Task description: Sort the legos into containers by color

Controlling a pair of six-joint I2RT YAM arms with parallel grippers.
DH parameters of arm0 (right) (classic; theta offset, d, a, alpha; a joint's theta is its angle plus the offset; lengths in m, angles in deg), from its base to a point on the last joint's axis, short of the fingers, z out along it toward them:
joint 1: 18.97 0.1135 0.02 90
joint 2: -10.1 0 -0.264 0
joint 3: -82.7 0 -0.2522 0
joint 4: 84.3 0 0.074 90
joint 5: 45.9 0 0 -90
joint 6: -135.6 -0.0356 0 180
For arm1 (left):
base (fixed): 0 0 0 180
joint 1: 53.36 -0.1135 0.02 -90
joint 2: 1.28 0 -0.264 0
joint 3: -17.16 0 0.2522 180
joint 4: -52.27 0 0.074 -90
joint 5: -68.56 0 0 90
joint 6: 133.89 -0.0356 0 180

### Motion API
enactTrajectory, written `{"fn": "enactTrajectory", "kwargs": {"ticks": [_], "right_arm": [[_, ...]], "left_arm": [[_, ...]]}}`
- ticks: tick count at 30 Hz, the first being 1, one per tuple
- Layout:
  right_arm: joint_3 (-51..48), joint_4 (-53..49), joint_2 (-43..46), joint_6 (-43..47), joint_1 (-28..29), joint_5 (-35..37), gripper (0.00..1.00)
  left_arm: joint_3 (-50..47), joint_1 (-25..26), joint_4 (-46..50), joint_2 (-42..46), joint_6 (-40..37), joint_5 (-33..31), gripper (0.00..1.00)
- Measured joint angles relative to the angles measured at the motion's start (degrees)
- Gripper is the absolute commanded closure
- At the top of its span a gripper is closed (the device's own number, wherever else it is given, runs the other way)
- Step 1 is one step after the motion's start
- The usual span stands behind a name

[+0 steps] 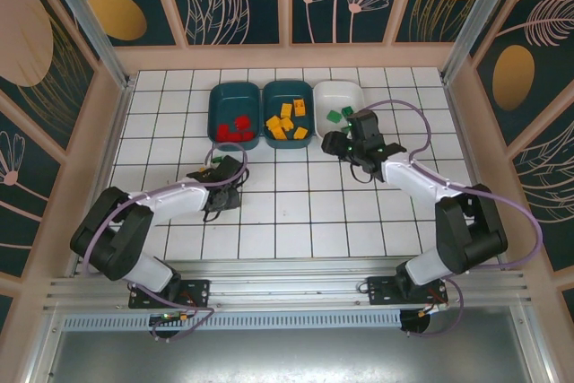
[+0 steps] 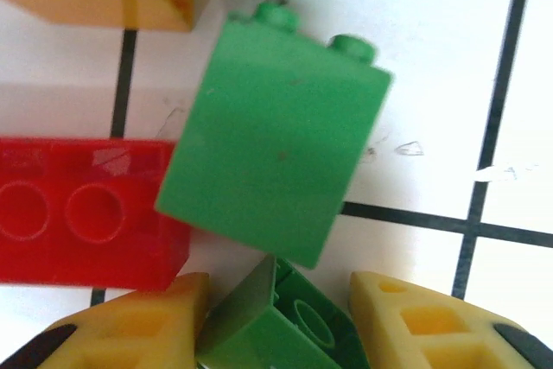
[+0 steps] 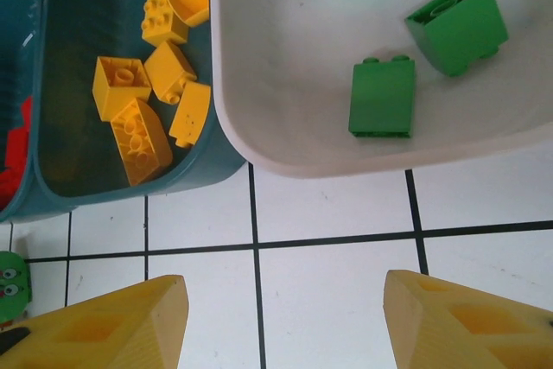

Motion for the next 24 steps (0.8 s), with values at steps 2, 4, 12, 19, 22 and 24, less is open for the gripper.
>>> {"fn": "enactTrajectory", "kwargs": {"ticks": [2, 4, 12, 19, 22, 24], "right_arm": [[-0.3, 0.0, 1.0, 0.0, -0.5, 0.0, 0.39], [-0.6, 0.1, 2.2, 0.0, -1.2, 0.0, 0.4], [-4.5, 0.2, 7.2, -0.1, -6.9, -0.7, 0.42], [-11.7, -0.2, 14.4, -1.4, -15.0, -3.1, 0.43], [-13.8, -1.0, 18.2, -1.5, -16.5, -3.8, 0.43], [-14.6, -1.2, 20.4, -1.5, -17.2, -4.4, 0.43]], "left_arm": [[0.3, 0.7, -0.2, -0.4, -0.1, -0.7, 0.71], [0.7, 1.6, -0.7, -0.7, -0.1, -0.8, 0.72], [13.6, 9.8, -0.5, -5.0, -0.7, 6.1, 0.76], [41.5, 11.7, -3.8, -21.1, -5.8, 14.6, 0.77], [53.4, 11.8, -3.8, -29.8, -8.3, 16.9, 0.76], [62.9, 11.8, -2.1, -36.5, -9.8, 17.7, 0.75]]}}
